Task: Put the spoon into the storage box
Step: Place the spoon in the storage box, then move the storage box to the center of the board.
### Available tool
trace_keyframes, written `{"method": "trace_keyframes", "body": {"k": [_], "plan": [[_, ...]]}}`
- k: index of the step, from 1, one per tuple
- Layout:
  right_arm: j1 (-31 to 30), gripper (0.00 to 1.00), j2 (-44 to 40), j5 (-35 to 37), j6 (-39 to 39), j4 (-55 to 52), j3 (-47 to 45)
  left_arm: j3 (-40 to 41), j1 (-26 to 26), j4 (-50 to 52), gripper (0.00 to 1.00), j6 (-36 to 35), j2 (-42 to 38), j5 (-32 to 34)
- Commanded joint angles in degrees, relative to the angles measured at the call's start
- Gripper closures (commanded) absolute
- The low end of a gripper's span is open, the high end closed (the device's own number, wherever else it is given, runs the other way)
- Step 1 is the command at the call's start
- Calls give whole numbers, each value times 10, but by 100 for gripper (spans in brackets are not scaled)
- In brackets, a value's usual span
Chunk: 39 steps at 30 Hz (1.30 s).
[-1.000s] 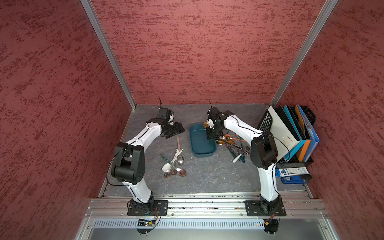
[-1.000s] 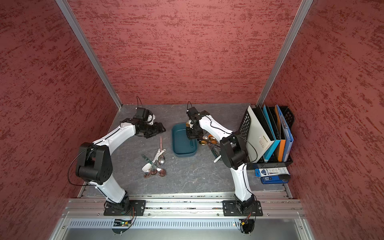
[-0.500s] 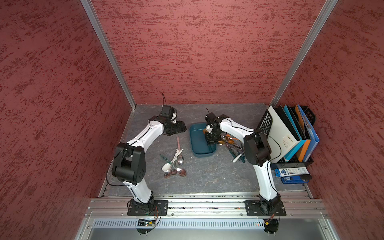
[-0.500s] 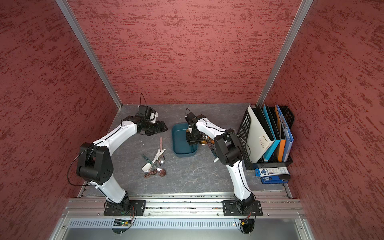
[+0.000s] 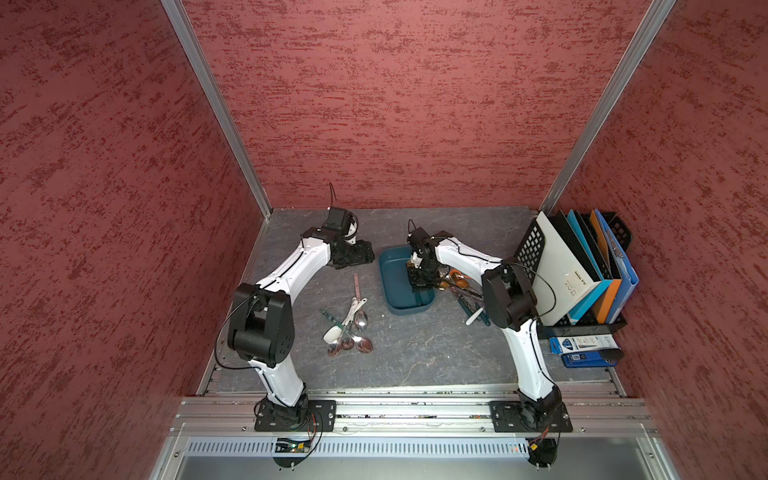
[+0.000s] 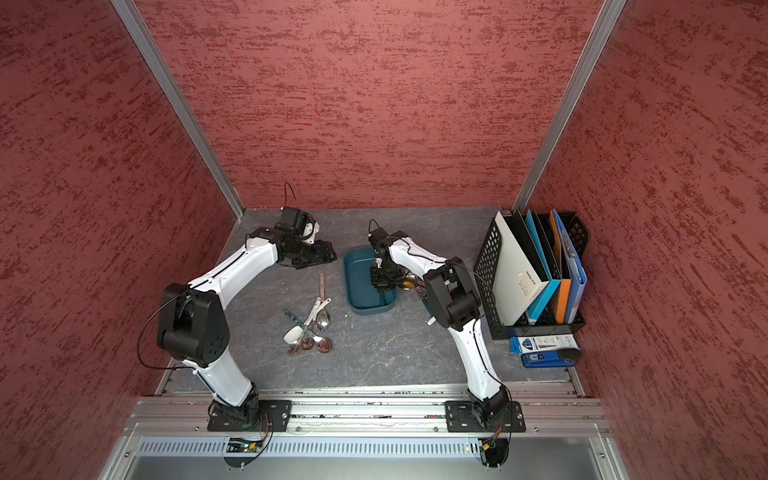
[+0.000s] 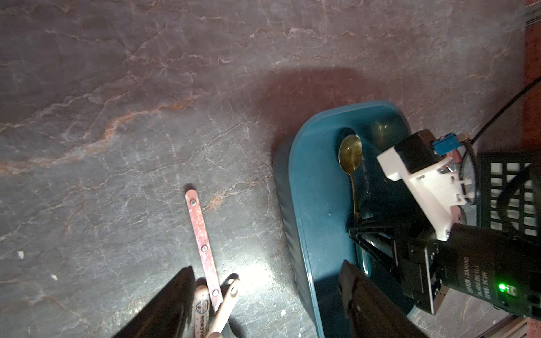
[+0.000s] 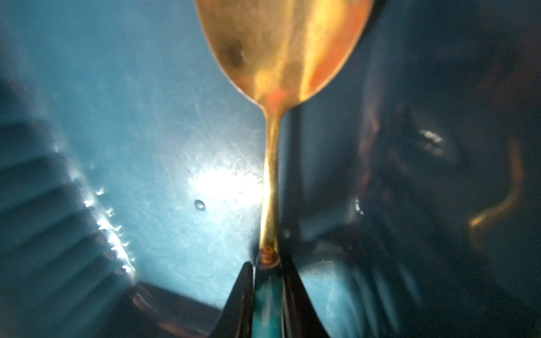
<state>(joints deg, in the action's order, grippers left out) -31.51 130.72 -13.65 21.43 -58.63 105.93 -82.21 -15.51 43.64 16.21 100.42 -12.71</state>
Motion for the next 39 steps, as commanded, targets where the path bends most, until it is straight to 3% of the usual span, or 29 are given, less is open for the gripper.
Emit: {"method": "trace_keyframes", "body": {"k": [1,7,18,23,33,39], "plan": [[-4,71,-3,11,11,17,2,-17,-7,44,19,15,20,18],[-4,60,-15,14,6,-5,23,-22,-41,45,19,22,21,14],[-3,49,-120,32,-22,-4,24,-39,-79,51,21,35,74,-26],[1,46,-162,50,-44,2,-23,-57,-81,74,24,24,101,-20],[39,47,-225,52,-37,16,-138,-100,-84,108,38,-6,150,9],[52,48,-259,91,-60,4,-212,-139,-80,143,54,-37,176,46]]}}
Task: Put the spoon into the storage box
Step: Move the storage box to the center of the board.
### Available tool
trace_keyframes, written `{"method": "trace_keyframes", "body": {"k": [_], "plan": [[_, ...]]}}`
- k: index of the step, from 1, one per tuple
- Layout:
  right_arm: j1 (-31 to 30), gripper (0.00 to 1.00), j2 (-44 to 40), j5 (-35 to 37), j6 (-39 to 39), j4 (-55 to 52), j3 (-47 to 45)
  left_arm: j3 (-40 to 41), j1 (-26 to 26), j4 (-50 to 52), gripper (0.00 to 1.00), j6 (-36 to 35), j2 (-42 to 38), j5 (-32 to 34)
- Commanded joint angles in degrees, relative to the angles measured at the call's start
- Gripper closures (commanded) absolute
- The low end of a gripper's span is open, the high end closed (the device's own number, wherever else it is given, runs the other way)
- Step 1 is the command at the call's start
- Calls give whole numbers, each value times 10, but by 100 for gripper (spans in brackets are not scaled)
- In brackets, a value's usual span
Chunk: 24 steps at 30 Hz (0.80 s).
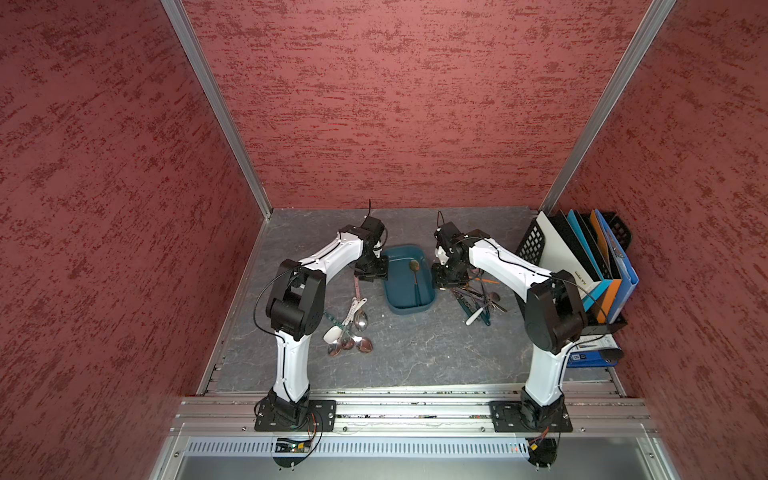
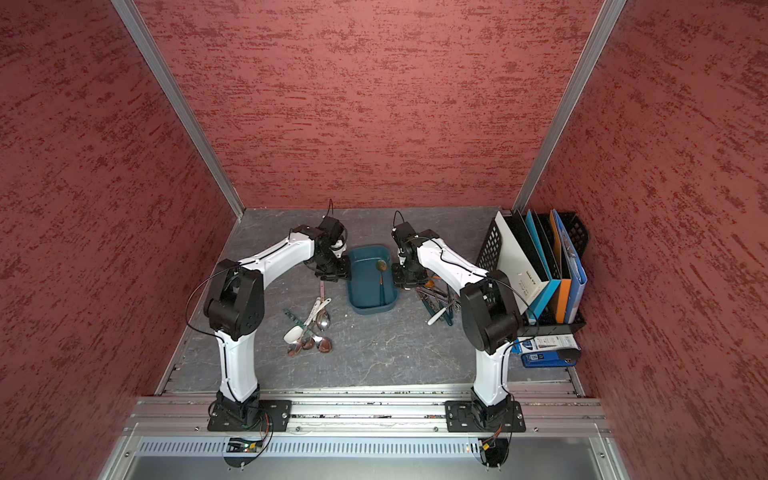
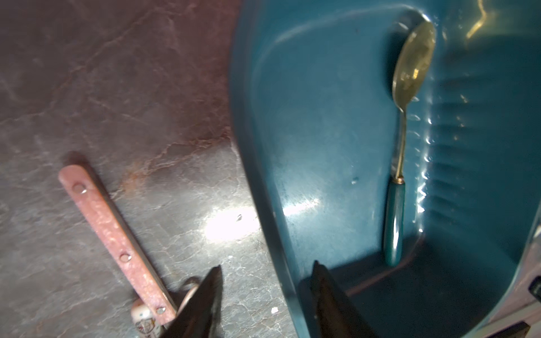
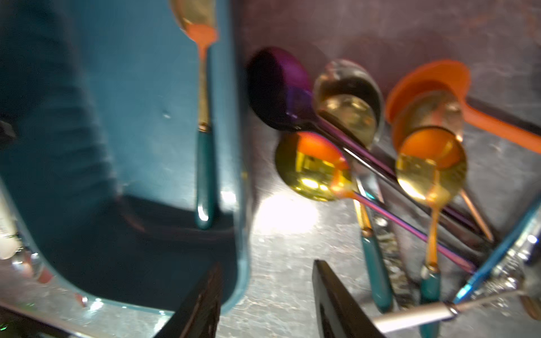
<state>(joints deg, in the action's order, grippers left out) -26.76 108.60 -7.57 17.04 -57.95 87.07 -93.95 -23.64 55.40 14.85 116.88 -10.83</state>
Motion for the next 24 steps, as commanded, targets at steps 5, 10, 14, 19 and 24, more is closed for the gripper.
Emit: {"method": "trace_keyframes", "body": {"k": [5,10,14,19,24], "plan": [[10,49,-62,52,-36,-3,-82,-25,13,28,58,-35,13,30],[15,50,-55,64,-46,2,-107,-31,22,36,61,-48,18,35],[15,51,-52,50,-61,18,-121,-26,29,34,61,-50,15,32],[19,52,-34,67,-77,24,-119,-26,30,26,44,-59,3,1],[25,53,-22,71,-88,35,-119,-14,31,8,31,-62,-23,-19]]}}
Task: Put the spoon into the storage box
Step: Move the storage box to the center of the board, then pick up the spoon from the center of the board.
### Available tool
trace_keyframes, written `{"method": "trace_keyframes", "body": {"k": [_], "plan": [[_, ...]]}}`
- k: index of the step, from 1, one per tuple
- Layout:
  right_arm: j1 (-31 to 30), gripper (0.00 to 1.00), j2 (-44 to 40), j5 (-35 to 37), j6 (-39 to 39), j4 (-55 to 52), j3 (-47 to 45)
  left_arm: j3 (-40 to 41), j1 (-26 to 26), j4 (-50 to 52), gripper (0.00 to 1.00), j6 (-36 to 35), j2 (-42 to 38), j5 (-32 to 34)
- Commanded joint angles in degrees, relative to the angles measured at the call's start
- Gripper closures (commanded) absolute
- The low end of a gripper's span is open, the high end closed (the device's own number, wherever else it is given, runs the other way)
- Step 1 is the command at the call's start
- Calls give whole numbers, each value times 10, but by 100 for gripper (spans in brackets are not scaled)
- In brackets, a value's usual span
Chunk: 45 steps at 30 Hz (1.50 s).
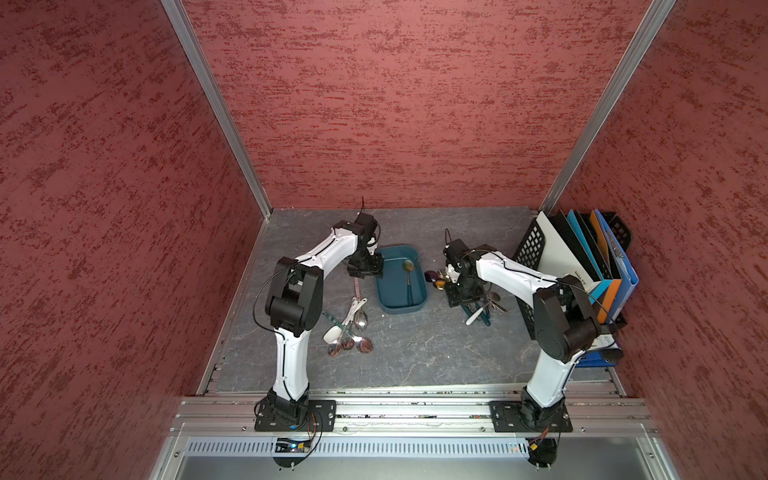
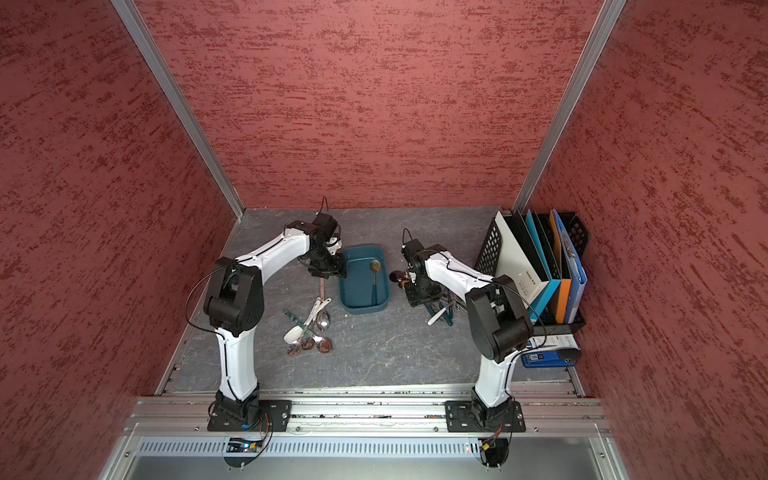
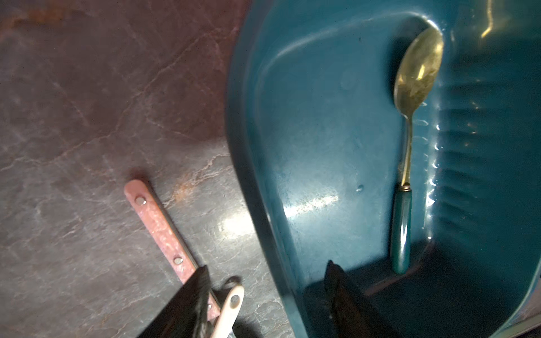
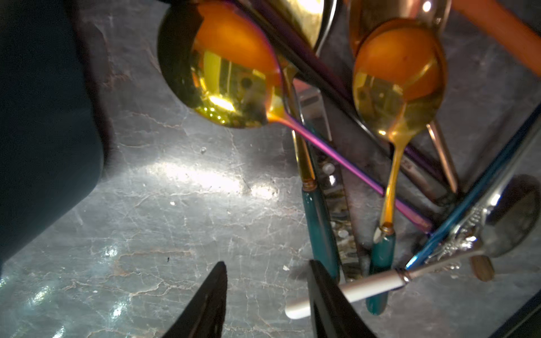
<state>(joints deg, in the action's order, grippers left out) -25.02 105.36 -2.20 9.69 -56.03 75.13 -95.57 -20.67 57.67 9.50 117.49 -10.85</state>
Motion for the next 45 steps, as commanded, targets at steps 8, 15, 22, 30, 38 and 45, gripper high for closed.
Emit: {"method": "trace_keyframes", "body": {"k": [8,15,22,30,38,45], "plan": [[14,55,34,11,-17,29,1,26,25,-38,27,8,-59,-35],[15,57,39,21,-5,49,-8,31,30,-41,26,16,-63,-44],[15,57,24,59,-5,61,-23,17,30,-42,26,18,-61,-47],[15,57,30,77,-14,64,-24,10,30,-42,26,23,-54,-48],[15,57,25,92,-30,64,-20,7,30,-48,26,30,-52,-51],[16,58,6,106,-39,71,-17,4,30,-47,26,32,-52,-51]]}}
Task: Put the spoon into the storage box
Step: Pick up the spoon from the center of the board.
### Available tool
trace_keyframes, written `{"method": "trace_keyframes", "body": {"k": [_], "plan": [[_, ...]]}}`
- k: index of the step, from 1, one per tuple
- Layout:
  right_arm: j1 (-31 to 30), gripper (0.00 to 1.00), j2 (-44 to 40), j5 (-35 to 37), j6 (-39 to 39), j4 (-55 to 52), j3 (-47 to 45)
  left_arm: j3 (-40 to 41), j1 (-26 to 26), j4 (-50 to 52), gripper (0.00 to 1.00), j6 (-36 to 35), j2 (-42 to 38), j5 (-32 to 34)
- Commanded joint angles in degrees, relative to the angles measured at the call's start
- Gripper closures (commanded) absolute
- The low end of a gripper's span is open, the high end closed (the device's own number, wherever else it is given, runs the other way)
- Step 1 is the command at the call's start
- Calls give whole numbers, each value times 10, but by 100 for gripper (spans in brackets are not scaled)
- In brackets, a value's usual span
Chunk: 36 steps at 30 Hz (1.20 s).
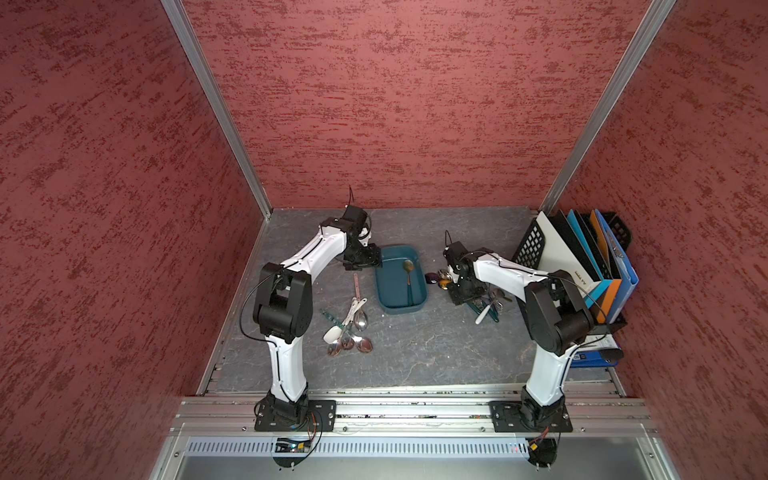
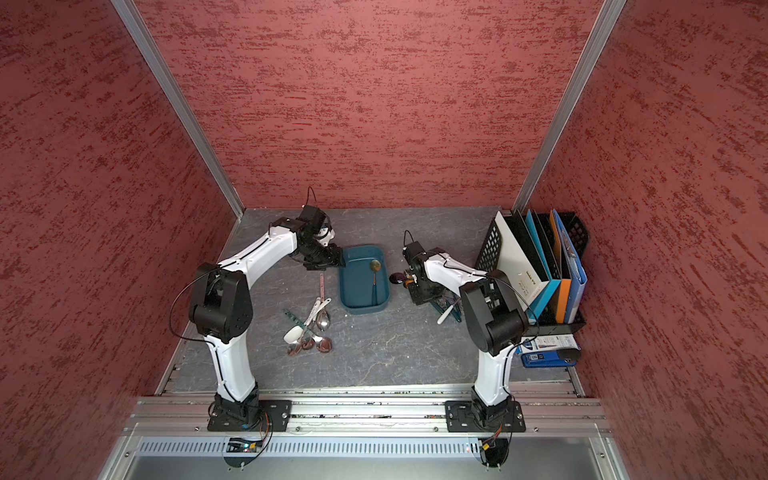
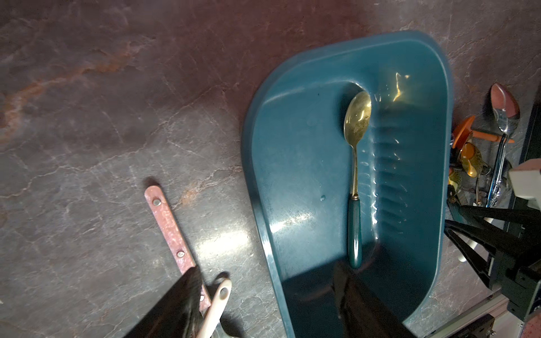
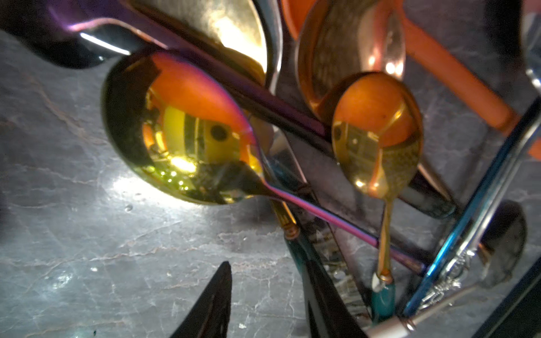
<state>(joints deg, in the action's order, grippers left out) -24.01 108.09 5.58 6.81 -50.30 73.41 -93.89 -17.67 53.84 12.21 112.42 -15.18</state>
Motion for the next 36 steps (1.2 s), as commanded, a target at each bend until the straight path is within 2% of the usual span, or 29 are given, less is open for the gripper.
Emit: {"method": "trace_keyframes", "body": {"k": [1,14,23,36], "plan": [[5,58,-24,28,-13,13,0,-14,-1,-8,26,5,0,-7],[10,58,-5,20,-25,43,-25,-17,-1,-6,26,9,3,-9],[10,61,-21,-27,16,61,-63,-33,-1,4,26,0,12,-8],[-7,65,-25,-57,57,63,-87,-28,0,3,26,-3,9,-5]]}}
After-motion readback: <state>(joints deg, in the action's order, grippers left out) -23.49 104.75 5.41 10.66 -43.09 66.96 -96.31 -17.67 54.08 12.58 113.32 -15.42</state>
